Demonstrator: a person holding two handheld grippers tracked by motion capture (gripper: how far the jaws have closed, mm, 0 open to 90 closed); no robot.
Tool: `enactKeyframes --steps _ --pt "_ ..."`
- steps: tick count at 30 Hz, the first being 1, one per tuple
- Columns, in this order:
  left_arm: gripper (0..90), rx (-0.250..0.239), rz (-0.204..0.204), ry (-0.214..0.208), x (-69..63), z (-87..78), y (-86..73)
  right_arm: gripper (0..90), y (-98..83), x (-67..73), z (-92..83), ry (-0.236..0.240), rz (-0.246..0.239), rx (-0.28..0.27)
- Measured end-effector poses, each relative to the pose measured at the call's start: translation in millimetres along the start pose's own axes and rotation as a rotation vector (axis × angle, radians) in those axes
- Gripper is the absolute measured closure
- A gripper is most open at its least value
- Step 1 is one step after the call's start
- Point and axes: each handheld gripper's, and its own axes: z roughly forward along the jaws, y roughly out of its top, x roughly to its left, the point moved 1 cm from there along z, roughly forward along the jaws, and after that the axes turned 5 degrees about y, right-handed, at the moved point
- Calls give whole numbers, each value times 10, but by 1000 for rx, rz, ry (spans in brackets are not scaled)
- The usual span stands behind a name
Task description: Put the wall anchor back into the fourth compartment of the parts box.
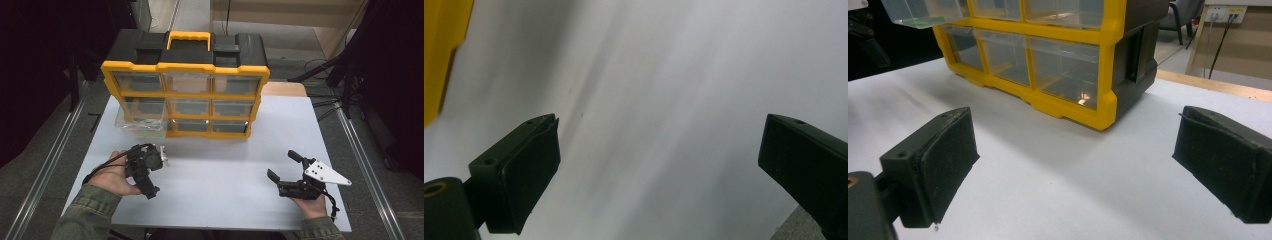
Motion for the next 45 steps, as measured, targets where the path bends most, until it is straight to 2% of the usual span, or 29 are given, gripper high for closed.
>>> enactKeyframes --steps 9,13,15,17,21,25,26,29,31,34,36,38,40,42,44,45 --pt "34 -16 -96 3 82 78 -396 39 -1 0 1 -2 1 2" --pt "34 -48 -139 8 112 102 -562 39 -3 1 2 -3 -1 3" --pt "34 -94 -175 33 124 100 -644 39 -3 0 2 -4 0 3" --pt "34 -157 -199 52 147 83 -721 39 -3 0 3 -3 1 3" --pt "34 -333 -277 31 167 62 -866 38 -7 0 8 -3 15 4" --pt "34 -548 -344 80 164 43 -987 38 -5 -12 2 -10 17 -8" --pt "34 -630 -359 105 150 28 -1018 39 -5 -12 2 -12 18 -8" --pt "34 -790 -397 161 102 13 -1057 39 -8 -9 6 -13 23 -4" --pt "34 -854 -417 162 82 35 -1069 38 -11 -6 10 -14 18 0" --pt "34 -911 -445 154 54 101 -1077 38 -10 -3 6 -11 17 -4" --pt "33 -949 -462 185 30 144 -1088 38 -13 -3 2 -14 21 -6" --pt "33 -1001 -496 217 8 168 -1105 38 -14 -5 -1 -16 22 -6" --pt "34 -1072 -527 284 -18 168 -1123 38 -13 -8 -3 -17 20 -8" --pt "32 -1132 -551 298 -22 154 -1126 38 -12 -9 -4 -17 17 -9" --pt "30 -1168 -575 283 -12 143 -1124 38 -12 -9 -6 -18 19 -9" --pt "30 -1186 -586 298 -10 140 -1116 38 -11 -11 -4 -18 17 -10"
